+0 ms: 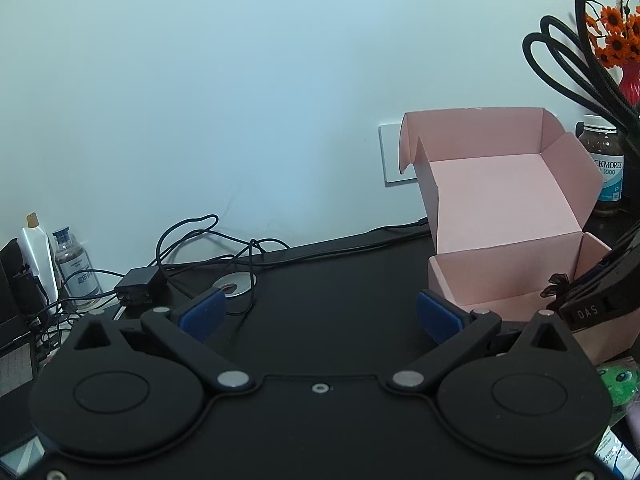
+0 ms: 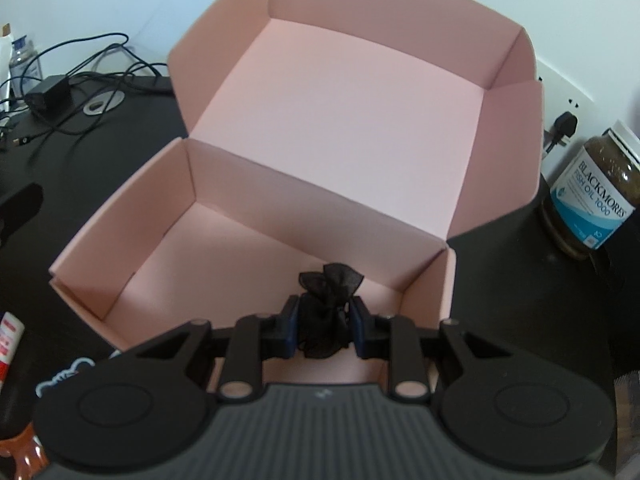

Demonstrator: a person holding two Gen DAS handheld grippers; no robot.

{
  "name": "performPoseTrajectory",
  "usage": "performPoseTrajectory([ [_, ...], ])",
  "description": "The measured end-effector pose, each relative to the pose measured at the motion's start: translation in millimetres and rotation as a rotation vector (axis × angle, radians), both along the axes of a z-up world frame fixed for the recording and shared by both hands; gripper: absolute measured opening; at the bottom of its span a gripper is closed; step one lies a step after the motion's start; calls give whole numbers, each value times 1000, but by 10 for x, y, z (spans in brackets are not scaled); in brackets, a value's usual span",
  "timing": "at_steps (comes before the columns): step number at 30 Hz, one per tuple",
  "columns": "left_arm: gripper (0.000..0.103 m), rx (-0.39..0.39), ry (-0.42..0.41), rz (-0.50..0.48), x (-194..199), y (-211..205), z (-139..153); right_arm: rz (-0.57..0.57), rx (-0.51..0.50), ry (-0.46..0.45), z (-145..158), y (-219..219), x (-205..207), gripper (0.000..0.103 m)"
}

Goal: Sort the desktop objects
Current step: 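Carry the scrunchie into the pink box and open the right gripper, then withdraw the right gripper from the box while the left gripper approaches the lip balm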

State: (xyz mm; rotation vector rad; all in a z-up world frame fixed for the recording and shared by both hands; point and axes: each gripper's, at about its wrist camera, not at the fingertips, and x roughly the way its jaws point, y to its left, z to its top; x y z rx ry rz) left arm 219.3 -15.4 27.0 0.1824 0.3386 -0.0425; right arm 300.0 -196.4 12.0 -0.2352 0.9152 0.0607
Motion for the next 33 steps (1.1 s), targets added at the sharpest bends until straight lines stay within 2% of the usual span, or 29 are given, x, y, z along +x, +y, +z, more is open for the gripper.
performPoseTrajectory([
  [10, 103, 1, 3, 3, 20, -1, -6, -55, -17, 42, 44, -1, 23, 27],
  [13, 103, 3, 0, 4, 19, -3, -6, -72, -43, 47, 55, 23, 46, 38],
  [14, 103, 4, -1, 5, 17, -3, -5, -71, -45, 47, 58, 32, 47, 47],
  [16, 103, 3, -2, 4, 15, -3, -1, -67, -32, 49, 63, 42, 48, 58],
  [21, 103, -2, -2, 6, 7, 2, 5, -72, 0, 49, 77, 44, 71, 69],
  [26, 103, -31, 8, 6, 13, 32, 18, -47, 53, -4, 155, 41, 18, 96],
  [33, 103, -50, 0, 25, 14, 78, 36, -7, 81, -83, 344, 55, -104, 98],
])
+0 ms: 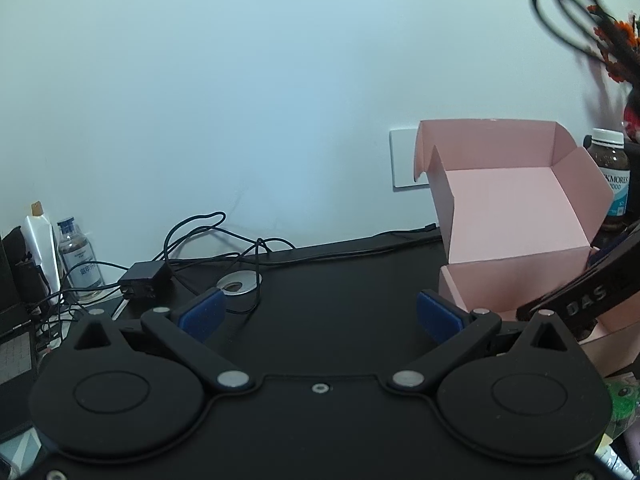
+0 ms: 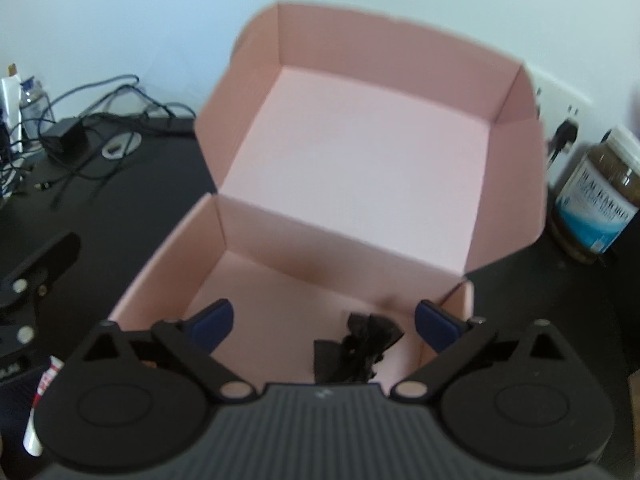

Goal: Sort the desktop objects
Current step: 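Withdraw the right gripper from the box while the left gripper approaches the lip balm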

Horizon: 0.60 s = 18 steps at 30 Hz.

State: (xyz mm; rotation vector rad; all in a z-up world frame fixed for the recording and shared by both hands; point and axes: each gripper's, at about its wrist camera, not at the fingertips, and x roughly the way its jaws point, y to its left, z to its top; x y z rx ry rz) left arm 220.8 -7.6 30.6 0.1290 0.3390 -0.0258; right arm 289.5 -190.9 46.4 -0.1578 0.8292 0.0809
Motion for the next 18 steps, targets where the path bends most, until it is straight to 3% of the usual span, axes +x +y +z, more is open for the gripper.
performPoseTrajectory([
  [3, 103, -9, 8, 2, 12, 14, -6, 9, 4, -81, 150, -52, -116, 102],
  [9, 103, -11, 12, 7, 21, 20, -7, 4, 117, -261, 335, -402, -499, 102],
  [14, 103, -22, 8, 5, 16, 27, 2, -46, 204, -365, 210, -824, -746, 102],
  [18, 103, -20, 10, 1, 20, 9, -10, -116, 257, -373, -12, -1204, -865, 102],
])
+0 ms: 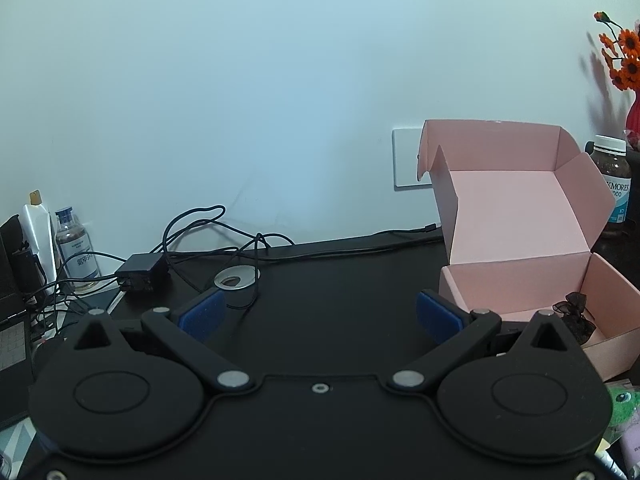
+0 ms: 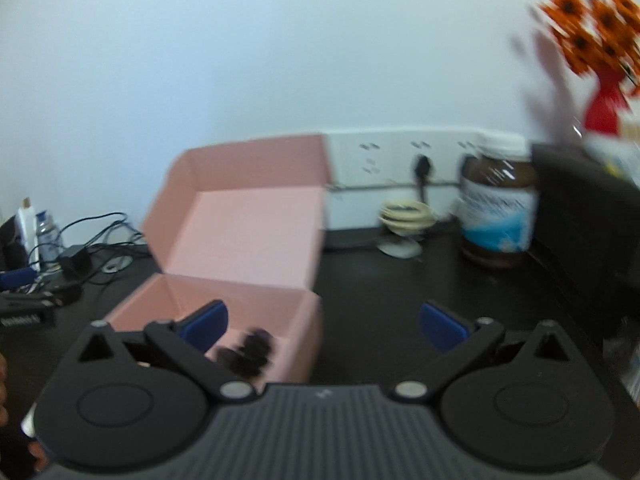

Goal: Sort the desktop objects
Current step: 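Withdraw the right gripper from the box while the left gripper approaches the lip balm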

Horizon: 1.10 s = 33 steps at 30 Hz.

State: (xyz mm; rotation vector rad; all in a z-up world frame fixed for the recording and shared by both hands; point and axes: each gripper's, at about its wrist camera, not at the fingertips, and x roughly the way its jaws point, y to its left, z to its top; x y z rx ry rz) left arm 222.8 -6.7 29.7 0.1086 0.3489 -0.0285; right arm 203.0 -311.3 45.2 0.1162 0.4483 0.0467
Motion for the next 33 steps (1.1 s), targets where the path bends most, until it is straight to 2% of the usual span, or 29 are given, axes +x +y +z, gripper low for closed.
performPoseTrajectory([
  [5, 103, 19, 3, -10, 1, -51, -27, -67, 76, 42, -220, -370, -71, 102],
  [10, 103, 42, -4, -15, -12, -95, -44, -49, 27, 47, -354, -357, -97, 102],
  [14, 103, 42, -13, -39, -36, -109, -53, -31, 28, 16, -374, -340, -150, 102],
  [22, 103, -15, 28, -77, -47, -119, -66, -36, 83, 9, -391, -394, -223, 102],
  [27, 103, -73, 28, -61, -184, -52, -38, -32, 115, 0, -398, -428, -234, 102],
  [33, 103, -79, 83, -32, -429, 117, -111, -5, 129, 3, -403, -434, -228, 102],
])
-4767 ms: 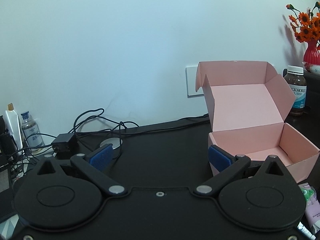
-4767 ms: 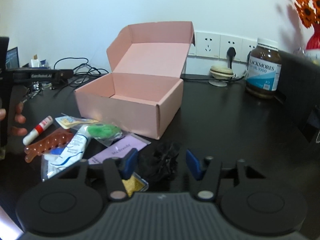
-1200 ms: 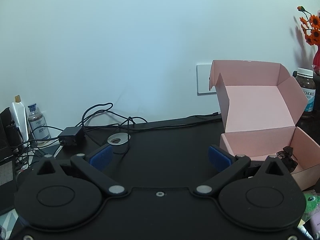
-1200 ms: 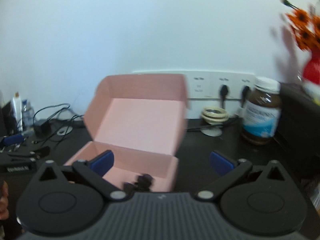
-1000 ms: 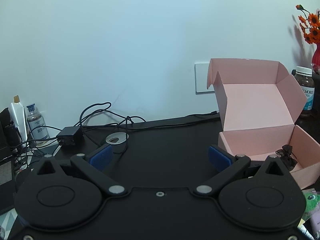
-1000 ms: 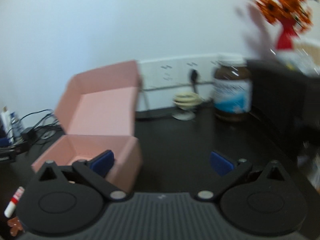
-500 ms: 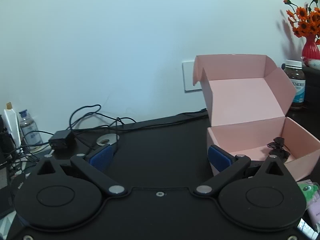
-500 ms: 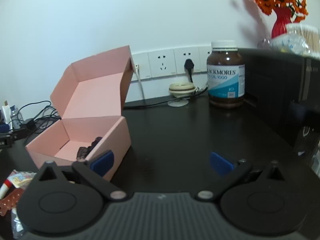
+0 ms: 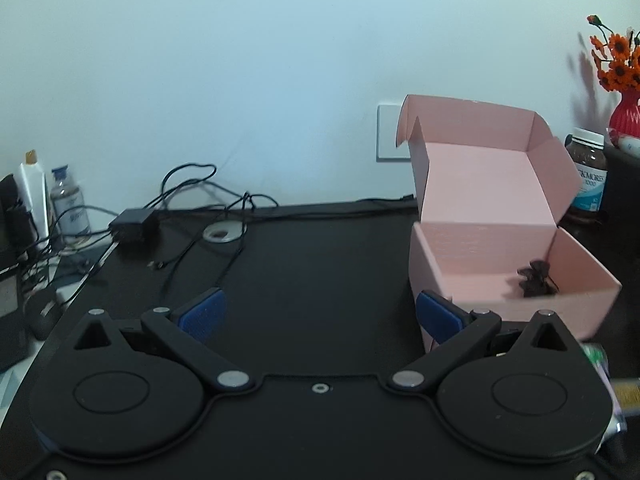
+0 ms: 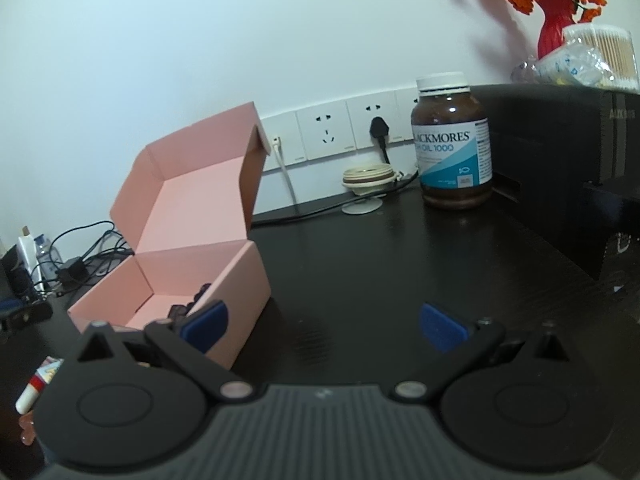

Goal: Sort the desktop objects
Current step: 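Withdraw the right gripper from the box while the left gripper approaches the lip balm, then close the left gripper on the white-and-red lip balm tube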

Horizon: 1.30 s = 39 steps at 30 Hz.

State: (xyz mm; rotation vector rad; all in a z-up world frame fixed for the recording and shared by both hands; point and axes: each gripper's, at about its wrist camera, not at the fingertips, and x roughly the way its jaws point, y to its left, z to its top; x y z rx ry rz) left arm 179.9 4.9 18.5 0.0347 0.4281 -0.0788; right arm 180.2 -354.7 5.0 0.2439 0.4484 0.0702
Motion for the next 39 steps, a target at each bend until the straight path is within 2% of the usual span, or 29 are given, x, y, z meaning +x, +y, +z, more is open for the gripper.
performPoseTrajectory([
  [6, 103, -7, 6, -13, -319, 235, 34, 17, -4, -13, 13, 15, -20, 102],
  [13, 102, 0, 48, -11, -493, 339, -32, 29, 8, -37, 24, 8, -63, 102],
  [19, 92, 66, 67, -52, -476, 194, -113, 36, 22, -40, 25, -7, -72, 102],
  [23, 81, 64, 87, -92, -406, 120, -145, 37, 38, -42, 22, -27, -75, 102],
  [32, 65, 82, 138, -128, -305, 25, -233, 38, 58, -51, 21, -53, -91, 102],
  [39, 59, 93, 187, -119, -230, 3, -272, 49, 62, -50, 18, -55, -90, 102],
])
